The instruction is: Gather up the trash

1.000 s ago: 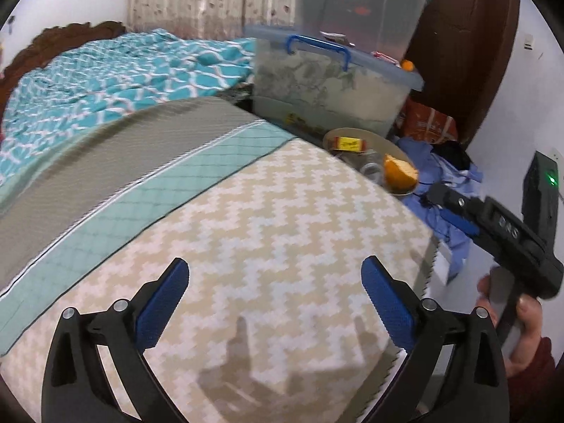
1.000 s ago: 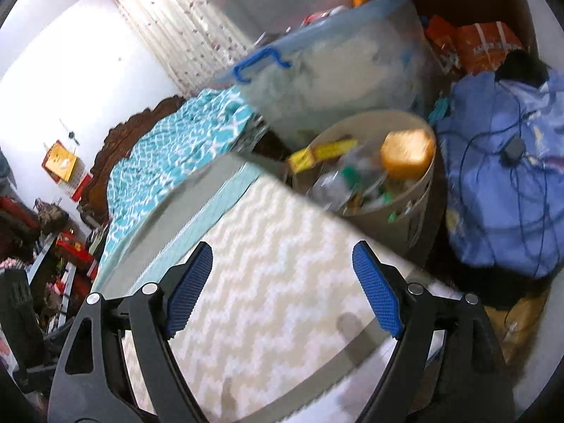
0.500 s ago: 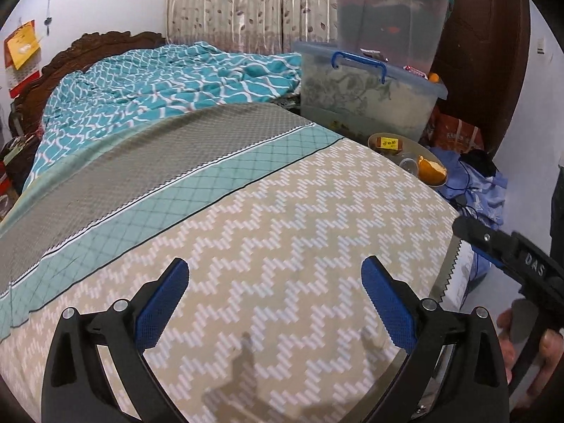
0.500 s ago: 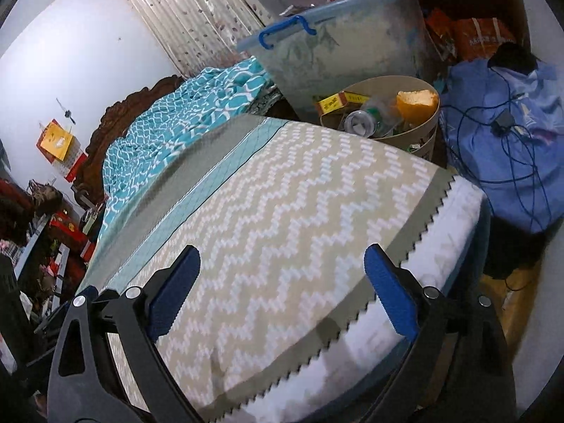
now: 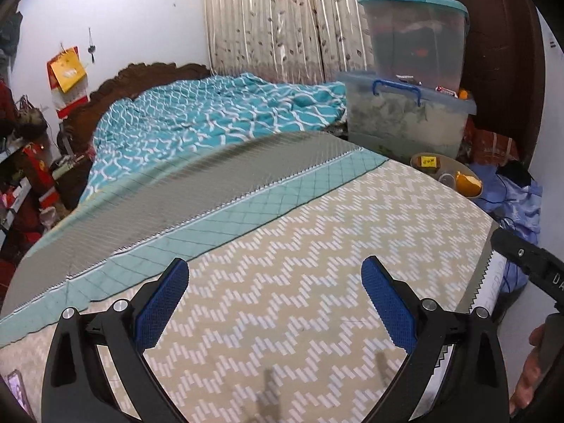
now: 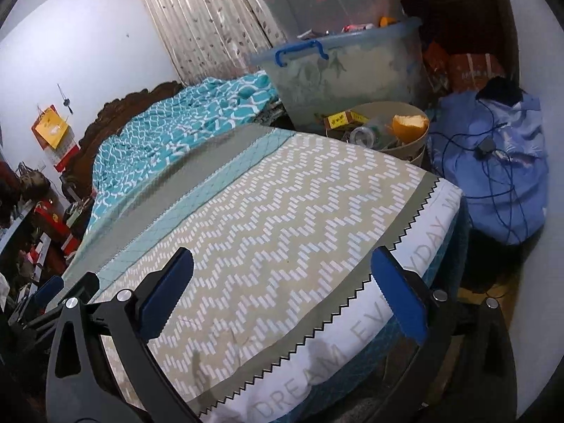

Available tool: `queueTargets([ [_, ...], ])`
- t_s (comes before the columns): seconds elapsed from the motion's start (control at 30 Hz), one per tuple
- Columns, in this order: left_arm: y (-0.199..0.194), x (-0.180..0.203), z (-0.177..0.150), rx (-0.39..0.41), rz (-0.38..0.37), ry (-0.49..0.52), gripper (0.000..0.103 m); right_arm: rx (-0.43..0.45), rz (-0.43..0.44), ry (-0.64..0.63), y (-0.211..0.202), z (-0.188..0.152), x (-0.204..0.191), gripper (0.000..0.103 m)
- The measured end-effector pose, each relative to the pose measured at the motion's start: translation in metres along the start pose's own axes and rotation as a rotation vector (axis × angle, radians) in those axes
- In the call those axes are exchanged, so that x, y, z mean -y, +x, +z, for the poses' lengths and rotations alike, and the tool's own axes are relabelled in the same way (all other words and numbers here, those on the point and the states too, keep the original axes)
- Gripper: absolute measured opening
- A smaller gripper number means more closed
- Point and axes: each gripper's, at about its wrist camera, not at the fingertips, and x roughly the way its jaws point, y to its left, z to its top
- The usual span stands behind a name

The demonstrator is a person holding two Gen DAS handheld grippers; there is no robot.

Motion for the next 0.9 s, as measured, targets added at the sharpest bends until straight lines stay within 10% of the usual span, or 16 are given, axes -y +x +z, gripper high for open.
queueTargets([
  [0.27,-0.014,-0.003,0.006,0.042,0.021,-0.011,0.095,0.097,0.014,-0.026,-0.022,-0.001,-0.007,0.100],
  [0.9,0.037,-0.005,-0.016,-0.233,-0.040,-0.083,0.095,-0.141,0.015,0.034,0.030,-0.022,0.010,0.100],
])
